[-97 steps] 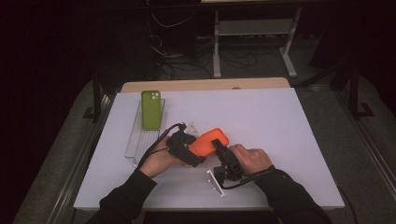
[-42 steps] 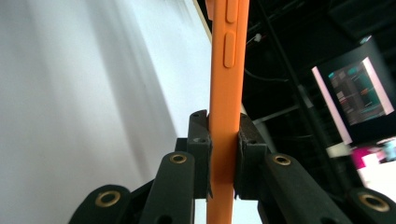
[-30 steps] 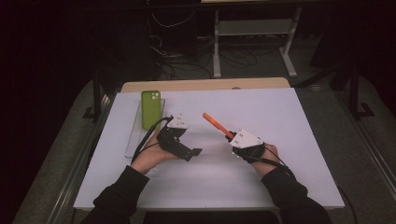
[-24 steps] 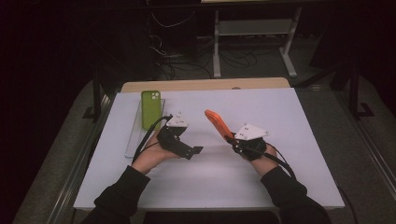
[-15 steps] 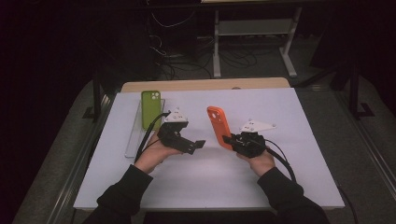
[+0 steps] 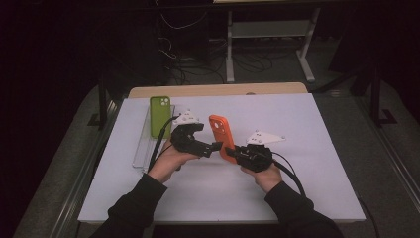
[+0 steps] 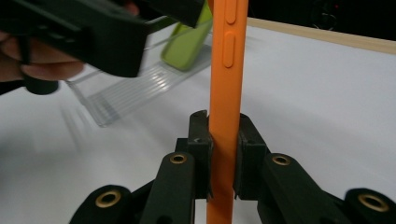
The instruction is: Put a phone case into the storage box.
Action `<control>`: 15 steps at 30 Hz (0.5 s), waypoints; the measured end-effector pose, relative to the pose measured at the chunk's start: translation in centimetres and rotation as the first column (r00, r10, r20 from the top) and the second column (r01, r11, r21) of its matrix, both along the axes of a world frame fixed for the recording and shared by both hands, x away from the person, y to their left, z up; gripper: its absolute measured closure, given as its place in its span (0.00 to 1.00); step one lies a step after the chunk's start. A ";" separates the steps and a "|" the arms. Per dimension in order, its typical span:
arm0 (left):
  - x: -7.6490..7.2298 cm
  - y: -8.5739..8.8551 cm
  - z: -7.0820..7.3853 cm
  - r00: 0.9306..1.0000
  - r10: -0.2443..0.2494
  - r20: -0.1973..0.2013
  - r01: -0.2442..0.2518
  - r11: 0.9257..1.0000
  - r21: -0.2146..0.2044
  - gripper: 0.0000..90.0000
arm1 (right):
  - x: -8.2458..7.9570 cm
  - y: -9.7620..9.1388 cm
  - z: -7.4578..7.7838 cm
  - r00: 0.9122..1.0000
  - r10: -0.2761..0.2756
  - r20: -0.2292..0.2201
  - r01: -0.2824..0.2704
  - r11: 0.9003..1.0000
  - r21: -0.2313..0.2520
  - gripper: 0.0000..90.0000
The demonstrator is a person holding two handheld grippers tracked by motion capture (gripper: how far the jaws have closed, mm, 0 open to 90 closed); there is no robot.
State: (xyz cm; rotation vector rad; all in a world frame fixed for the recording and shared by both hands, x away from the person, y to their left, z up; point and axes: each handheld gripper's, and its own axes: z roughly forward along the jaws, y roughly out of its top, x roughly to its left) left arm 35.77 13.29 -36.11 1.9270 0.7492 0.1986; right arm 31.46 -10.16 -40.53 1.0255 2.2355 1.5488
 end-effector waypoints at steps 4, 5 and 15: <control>0.1 0.0 0.0 1.000 0.002 -0.001 -0.002 1.000 -0.028 0.00 | -0.3 0.6 0.1 1.000 0.019 0.012 -0.019 1.000 0.003 0.87; 0.1 -0.1 0.0 1.000 0.000 -0.006 -0.001 0.999 -0.039 0.00 | -0.4 0.8 0.1 1.000 0.022 0.011 -0.022 1.000 0.005 0.87; 0.2 -0.4 -0.3 1.000 -0.007 -0.007 0.006 0.997 -0.072 0.00 | -0.8 1.8 0.0 0.999 0.041 0.015 -0.041 0.999 0.018 0.87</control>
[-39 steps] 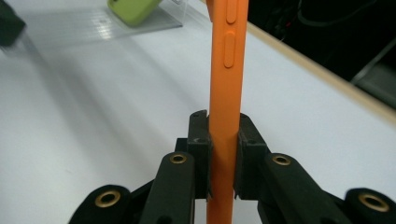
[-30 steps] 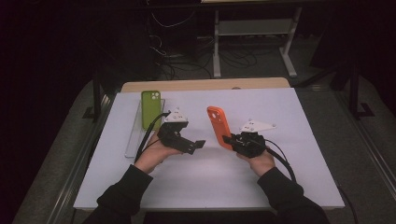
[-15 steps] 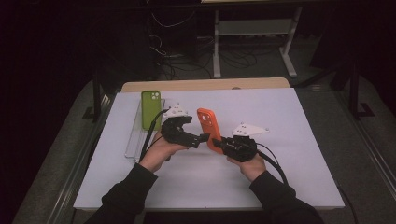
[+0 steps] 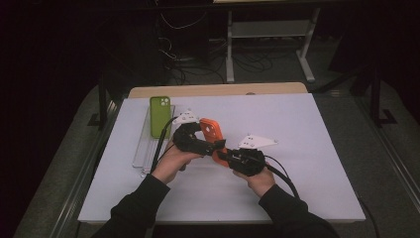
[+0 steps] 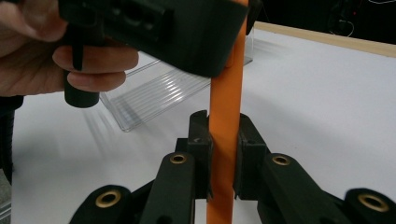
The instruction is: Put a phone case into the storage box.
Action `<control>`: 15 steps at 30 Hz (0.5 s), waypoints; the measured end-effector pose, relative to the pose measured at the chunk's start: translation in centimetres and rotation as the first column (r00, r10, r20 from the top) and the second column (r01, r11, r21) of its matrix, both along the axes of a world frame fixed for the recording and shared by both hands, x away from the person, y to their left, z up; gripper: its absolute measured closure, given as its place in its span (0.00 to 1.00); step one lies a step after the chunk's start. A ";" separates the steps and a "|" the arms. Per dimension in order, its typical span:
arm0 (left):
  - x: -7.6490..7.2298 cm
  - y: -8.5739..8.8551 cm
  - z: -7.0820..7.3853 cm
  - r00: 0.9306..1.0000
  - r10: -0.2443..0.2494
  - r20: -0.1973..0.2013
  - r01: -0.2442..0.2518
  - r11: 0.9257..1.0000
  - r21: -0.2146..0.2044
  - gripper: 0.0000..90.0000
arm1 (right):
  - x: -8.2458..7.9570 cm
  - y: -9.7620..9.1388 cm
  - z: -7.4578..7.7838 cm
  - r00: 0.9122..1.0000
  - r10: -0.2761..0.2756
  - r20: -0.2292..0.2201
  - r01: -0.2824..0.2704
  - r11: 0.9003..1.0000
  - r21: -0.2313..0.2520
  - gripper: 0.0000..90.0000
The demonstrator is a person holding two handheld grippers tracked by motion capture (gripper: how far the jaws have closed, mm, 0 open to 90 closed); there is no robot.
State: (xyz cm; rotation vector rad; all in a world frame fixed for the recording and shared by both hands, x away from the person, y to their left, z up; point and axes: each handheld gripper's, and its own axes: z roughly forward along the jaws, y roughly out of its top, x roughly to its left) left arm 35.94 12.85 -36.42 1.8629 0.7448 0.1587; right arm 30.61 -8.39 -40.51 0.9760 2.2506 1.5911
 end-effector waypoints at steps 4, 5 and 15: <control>0.0 -0.1 0.0 1.000 0.011 0.001 -0.011 1.000 -0.003 0.00 | 0.0 0.2 -0.2 1.000 0.000 0.004 0.000 1.000 -0.006 0.87; -0.1 -0.1 -0.1 1.000 0.014 0.000 -0.014 1.000 -0.002 0.00 | 0.1 0.2 -0.2 1.000 0.000 0.008 0.000 1.000 -0.009 0.87; -0.3 0.2 -0.1 0.998 0.058 0.004 -0.058 0.998 -0.025 0.11 | 0.0 0.6 -0.5 1.000 0.002 0.005 -0.002 1.000 -0.026 0.87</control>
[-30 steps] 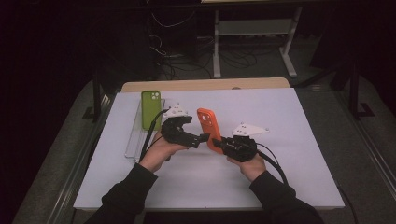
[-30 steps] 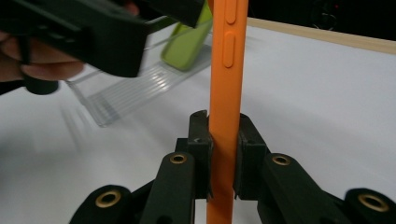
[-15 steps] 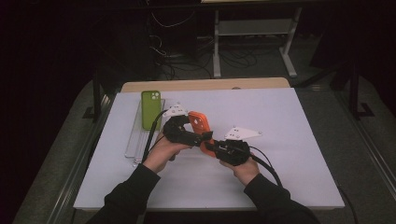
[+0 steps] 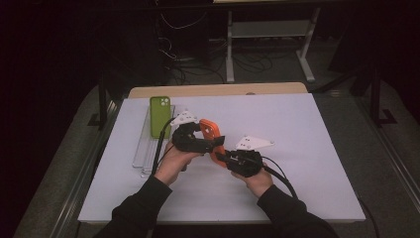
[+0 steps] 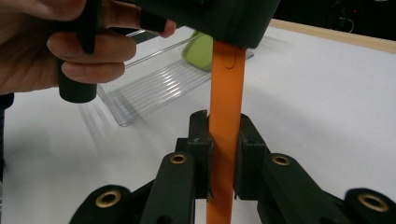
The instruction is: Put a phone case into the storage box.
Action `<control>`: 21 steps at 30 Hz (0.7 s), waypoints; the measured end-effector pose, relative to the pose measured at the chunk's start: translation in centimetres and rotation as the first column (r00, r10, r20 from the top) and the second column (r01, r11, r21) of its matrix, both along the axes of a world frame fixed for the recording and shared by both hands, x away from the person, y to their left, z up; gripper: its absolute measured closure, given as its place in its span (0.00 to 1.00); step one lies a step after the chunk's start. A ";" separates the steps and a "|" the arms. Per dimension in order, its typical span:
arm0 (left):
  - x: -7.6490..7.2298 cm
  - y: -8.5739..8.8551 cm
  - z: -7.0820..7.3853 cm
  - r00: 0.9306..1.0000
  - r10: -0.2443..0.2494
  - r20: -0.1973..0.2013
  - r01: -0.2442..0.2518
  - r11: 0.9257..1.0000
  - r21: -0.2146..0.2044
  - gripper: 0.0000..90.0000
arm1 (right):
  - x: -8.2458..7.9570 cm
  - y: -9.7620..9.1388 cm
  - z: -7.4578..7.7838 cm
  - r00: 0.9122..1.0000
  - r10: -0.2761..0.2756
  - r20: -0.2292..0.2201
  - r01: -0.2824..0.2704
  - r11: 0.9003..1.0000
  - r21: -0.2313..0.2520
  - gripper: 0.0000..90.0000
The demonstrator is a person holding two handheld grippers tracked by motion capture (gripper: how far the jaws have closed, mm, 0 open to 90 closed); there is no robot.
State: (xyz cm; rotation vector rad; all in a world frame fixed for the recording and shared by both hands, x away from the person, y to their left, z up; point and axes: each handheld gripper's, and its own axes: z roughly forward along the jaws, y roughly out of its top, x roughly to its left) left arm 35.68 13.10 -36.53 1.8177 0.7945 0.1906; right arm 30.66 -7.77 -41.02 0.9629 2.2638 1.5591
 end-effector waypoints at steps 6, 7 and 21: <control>0.1 0.0 0.0 1.000 -0.010 -0.004 0.010 1.000 -0.012 0.14 | 0.0 0.1 -0.2 1.000 0.003 0.011 -0.003 1.000 -0.017 0.87; 0.1 0.0 0.0 1.000 -0.011 -0.005 0.011 1.000 -0.012 0.15 | 0.0 0.1 -0.2 1.000 0.004 0.010 -0.004 1.000 -0.017 0.87; 0.9 0.6 0.8 1.000 0.002 -0.001 -0.002 0.998 0.056 0.16 | 0.2 -2.0 0.4 1.000 0.005 -0.029 -0.007 0.997 -0.083 0.31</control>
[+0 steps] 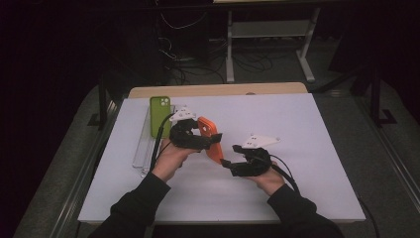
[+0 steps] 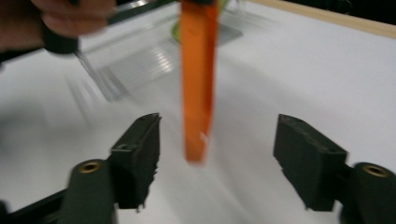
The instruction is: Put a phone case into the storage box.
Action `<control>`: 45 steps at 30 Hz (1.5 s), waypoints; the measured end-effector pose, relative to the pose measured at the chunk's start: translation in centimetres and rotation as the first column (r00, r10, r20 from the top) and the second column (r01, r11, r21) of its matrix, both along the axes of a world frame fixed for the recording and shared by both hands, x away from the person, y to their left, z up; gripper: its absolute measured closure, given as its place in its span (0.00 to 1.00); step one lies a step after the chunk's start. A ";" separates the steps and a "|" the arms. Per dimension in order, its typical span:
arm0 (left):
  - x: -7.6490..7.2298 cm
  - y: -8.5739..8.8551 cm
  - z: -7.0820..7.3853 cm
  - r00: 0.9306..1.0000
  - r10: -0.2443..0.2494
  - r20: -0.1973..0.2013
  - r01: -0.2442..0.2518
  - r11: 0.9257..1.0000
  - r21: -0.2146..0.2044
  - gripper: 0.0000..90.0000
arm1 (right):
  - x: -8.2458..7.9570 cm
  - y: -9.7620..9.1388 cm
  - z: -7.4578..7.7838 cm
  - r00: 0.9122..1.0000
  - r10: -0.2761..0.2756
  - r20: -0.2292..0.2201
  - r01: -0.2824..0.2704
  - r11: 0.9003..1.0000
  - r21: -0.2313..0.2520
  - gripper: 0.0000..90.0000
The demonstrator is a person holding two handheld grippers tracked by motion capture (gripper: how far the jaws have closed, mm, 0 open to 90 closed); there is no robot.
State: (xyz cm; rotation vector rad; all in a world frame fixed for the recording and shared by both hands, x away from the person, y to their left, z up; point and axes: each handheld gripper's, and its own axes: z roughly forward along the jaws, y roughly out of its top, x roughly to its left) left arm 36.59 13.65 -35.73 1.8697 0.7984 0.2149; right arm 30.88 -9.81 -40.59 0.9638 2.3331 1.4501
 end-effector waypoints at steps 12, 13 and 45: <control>1.7 1.1 2.7 0.998 0.054 0.035 -0.056 0.998 0.036 0.15 | -0.2 -4.3 -0.8 0.998 -0.062 -0.019 0.058 0.987 -0.151 0.00; 1.7 1.3 3.0 0.997 0.062 0.038 -0.063 0.997 0.038 0.15 | -0.4 -4.9 -0.9 0.998 -0.059 -0.026 0.054 0.986 -0.160 0.00; 6.6 12.3 4.1 0.868 0.491 0.076 -0.492 0.827 0.272 0.15 | -1.5 -10.0 -1.8 0.984 -0.177 -0.017 0.171 0.972 -0.163 0.00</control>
